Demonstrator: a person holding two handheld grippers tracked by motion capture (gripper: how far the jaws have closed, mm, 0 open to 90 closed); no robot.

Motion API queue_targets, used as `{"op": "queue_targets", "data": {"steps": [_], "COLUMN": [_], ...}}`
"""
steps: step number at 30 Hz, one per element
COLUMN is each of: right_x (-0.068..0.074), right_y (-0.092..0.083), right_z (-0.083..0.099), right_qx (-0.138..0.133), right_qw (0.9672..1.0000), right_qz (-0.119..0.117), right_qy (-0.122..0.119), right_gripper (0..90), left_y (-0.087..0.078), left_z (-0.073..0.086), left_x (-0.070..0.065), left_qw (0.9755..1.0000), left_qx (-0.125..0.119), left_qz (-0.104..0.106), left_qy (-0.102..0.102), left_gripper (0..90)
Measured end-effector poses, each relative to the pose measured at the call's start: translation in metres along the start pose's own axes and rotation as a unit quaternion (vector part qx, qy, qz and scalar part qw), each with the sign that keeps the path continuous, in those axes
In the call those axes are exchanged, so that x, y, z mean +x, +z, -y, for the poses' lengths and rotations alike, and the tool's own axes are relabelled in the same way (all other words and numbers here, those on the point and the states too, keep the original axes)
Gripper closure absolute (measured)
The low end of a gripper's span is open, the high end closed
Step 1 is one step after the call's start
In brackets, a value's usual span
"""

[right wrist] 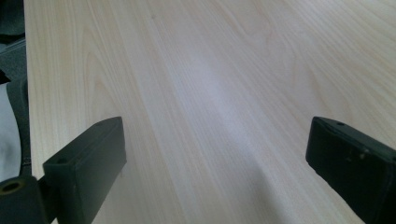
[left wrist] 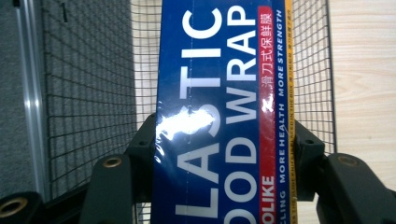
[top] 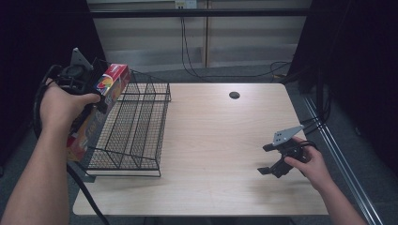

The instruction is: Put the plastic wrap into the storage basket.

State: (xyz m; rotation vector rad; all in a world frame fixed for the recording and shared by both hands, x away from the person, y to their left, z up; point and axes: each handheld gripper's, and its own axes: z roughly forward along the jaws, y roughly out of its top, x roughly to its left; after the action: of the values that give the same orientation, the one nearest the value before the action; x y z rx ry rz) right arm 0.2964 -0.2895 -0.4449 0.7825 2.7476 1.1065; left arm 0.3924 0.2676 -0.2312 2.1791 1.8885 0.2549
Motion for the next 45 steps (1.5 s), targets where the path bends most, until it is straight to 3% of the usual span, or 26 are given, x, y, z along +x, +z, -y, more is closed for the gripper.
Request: {"op": "queue_targets", "data": {"steps": [4,8,12,17,18,23,24,29,45], "right_x": [0.0,0.001,0.001,0.0,0.0,0.0,0.001,0.001,0.0], "right_y": [0.001,0.002,0.001,0.001,0.001,0.002,0.002,0.002,0.003], "right_z": [0.0,-0.001,-0.001,0.0,0.0,0.0,0.0,0.0,0.001], "right_qx": [0.001,0.002,0.001,0.001,0.001,0.003,0.004,0.003,0.005], "right_qw": [1.0,1.0,1.0,1.0,1.0,1.0,1.0,1.0,1.0], "right_qz": [-0.002,-0.001,-0.002,-0.003,-0.003,-0.002,-0.002,-0.002,-0.001], "right_qy": [-0.001,-0.002,-0.002,-0.003,-0.003,-0.002,-0.002,-0.004,-0.006], "right_gripper": [4.5,4.4,4.4,4.4,4.4,4.4,4.4,4.4,4.3], "left_y": [0.002,0.006,0.012,0.021,0.023,0.031,0.032,0.039,0.06], "left_z": [0.002,0.002,0.004,0.004,0.005,0.003,0.003,0.001,-0.004], "left_x": [0.004,0.007,0.01,0.016,0.015,0.014,0.015,0.011,0.005], "left_qw": [1.0,0.9998,0.9995,0.9992,0.9988,0.9985,0.9987,0.9981,0.9974], "left_qx": [0.0,0.002,0.006,0.01,0.01,0.021,0.022,0.023,0.043], "left_qz": [0.001,-0.015,-0.009,-0.021,-0.019,-0.025,-0.03,-0.024,-0.01], "left_qy": [-0.008,-0.014,-0.03,-0.033,-0.044,-0.045,-0.035,-0.051,-0.056], "left_gripper": [43.3,43.2,43.1,43.0,43.0,42.9,42.9,42.7,42.1]}}
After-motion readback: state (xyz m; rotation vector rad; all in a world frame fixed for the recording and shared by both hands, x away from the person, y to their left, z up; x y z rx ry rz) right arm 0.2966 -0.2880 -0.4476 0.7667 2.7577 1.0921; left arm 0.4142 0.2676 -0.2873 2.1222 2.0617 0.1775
